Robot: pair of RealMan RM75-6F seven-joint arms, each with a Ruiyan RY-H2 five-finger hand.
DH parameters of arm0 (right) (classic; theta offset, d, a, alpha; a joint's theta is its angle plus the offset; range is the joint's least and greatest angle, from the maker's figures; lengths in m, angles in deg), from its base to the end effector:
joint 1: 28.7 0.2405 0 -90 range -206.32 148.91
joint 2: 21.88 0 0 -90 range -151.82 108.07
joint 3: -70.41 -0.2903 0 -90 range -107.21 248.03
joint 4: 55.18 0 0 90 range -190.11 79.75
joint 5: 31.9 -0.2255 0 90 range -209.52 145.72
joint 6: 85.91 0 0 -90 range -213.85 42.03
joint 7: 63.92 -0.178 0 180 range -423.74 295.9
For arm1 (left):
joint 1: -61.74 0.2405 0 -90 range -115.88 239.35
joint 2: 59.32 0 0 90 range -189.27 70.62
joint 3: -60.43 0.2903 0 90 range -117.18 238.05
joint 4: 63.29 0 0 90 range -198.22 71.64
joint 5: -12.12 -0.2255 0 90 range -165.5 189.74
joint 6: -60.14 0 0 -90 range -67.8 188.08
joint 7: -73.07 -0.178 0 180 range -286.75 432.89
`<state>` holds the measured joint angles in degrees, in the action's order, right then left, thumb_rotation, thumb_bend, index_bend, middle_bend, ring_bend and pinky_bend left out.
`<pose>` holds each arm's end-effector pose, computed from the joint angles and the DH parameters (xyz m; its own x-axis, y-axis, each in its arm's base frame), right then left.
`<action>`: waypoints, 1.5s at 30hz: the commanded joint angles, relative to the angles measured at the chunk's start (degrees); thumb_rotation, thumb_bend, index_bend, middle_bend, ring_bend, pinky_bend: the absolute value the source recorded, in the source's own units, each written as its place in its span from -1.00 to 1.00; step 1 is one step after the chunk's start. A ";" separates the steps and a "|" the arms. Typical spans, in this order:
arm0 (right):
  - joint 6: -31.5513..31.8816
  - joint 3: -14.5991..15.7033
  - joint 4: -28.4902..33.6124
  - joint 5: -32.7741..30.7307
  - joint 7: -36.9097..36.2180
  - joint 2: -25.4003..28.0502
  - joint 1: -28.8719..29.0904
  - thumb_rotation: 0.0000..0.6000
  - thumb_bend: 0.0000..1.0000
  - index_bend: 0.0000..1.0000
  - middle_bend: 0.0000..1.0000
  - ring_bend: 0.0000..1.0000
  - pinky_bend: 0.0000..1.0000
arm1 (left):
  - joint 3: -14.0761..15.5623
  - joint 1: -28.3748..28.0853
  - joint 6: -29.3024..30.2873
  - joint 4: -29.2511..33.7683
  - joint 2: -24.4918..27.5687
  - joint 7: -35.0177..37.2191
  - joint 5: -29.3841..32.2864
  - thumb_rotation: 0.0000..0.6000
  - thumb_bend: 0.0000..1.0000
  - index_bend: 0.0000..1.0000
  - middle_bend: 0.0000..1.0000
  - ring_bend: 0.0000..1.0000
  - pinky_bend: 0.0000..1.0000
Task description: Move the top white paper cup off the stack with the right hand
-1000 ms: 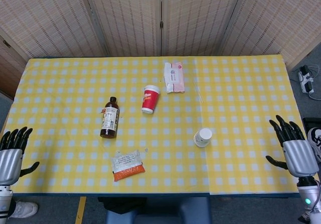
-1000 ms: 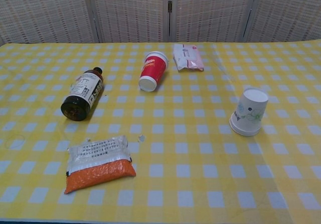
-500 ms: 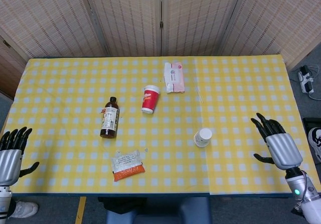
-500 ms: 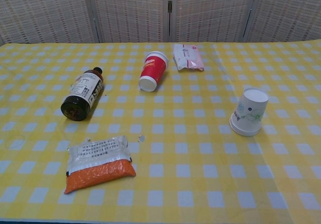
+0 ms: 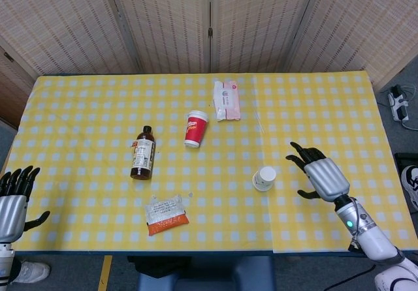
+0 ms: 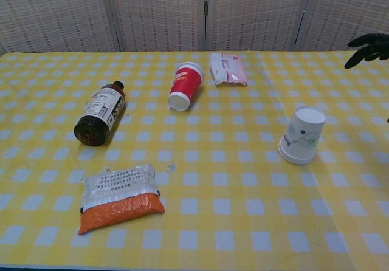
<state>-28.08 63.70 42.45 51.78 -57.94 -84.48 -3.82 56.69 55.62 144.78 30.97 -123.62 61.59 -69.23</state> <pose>-0.2597 -0.3256 0.0958 0.5042 -0.2467 0.8276 -0.8451 -0.3382 0.4140 -0.3473 0.2290 0.1615 0.5324 -0.0009 0.8465 0.8456 0.0470 -0.5318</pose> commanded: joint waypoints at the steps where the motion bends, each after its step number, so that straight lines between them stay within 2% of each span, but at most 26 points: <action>1: -4.54 -0.67 -0.77 -2.68 0.73 -1.73 3.00 1.00 -0.58 -0.56 -0.91 -0.72 -0.71 | 0.04 -0.01 -0.19 -0.01 -0.06 -0.05 0.12 1.00 -0.58 -0.98 -0.83 -0.95 -1.00; 5: -8.91 -1.57 -2.24 -5.91 -0.04 -3.14 5.99 1.00 -0.58 -0.56 -0.90 -0.72 -0.71 | 0.10 -0.11 -0.57 0.01 -0.06 -0.26 0.25 1.00 -0.58 -0.97 -0.83 -0.95 -1.00; 16: -15.39 -2.13 -4.91 -11.80 0.86 -5.66 11.52 1.00 -0.32 -0.46 -0.87 -0.72 -0.71 | 0.13 0.08 -0.56 -0.27 -0.08 -0.06 0.47 1.00 -0.58 -0.94 -0.83 -0.95 -1.00; 34: -16.45 -0.35 -4.48 -15.08 2.51 -6.31 14.18 1.00 -0.31 -0.38 -0.84 -0.72 -0.71 | -0.01 0.18 -0.61 -1.06 -0.30 0.81 0.63 1.00 -0.58 -0.94 -0.83 -0.95 -1.00; 45: -16.67 0.07 -4.99 -16.57 2.74 -6.53 15.32 1.00 -0.23 -0.25 -0.77 -0.71 -0.71 | 0.07 0.28 -1.02 -1.46 -0.46 0.95 1.12 1.00 -0.58 -0.95 -0.84 -0.95 -1.00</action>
<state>-44.76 63.74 37.50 35.27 -55.21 -90.98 11.45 56.76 55.90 143.76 29.51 -124.08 62.54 -68.11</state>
